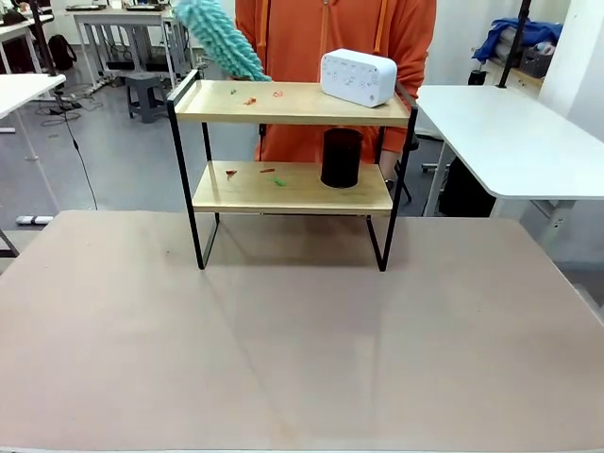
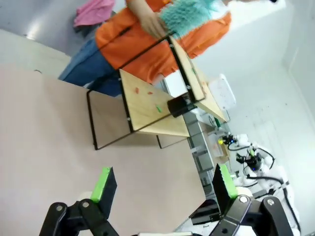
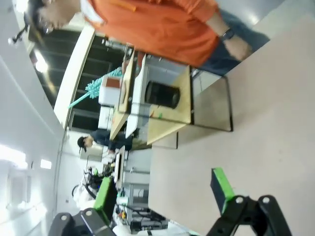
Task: Clean the shelf.
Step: Pick up the Duster from the human.
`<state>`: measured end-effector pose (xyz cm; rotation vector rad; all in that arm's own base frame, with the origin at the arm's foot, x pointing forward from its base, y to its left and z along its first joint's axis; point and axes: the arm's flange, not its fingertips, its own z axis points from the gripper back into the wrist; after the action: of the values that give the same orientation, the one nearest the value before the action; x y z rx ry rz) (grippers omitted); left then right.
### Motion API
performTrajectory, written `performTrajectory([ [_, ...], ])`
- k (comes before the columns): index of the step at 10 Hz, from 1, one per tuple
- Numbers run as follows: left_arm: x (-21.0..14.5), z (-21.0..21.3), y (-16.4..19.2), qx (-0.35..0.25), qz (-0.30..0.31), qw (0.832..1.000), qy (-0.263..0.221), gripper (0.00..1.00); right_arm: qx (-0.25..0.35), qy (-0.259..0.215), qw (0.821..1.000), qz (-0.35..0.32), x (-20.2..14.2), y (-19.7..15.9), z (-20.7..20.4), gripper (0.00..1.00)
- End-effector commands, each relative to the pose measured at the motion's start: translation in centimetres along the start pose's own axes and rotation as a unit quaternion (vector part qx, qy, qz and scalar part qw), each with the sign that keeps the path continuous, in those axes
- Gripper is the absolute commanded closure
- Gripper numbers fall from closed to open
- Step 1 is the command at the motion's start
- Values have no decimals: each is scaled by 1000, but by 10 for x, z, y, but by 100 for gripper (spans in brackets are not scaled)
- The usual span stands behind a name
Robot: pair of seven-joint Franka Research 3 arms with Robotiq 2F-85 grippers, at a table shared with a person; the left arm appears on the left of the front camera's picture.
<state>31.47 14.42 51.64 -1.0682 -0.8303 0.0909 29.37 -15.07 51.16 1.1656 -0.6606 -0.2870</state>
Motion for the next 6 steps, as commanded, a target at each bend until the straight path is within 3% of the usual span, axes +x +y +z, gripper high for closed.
performTrajectory([
  [1, -1, 9, -10, -16, -26, 1000, -3, 0, 9, 6, 1000, 11, -2, 11, 5, 0],
  [6, -2, 13, -15, -11, -17, 1000, 4, 0, 9, 6, 1000, 11, -2, 11, 5, 0],
])
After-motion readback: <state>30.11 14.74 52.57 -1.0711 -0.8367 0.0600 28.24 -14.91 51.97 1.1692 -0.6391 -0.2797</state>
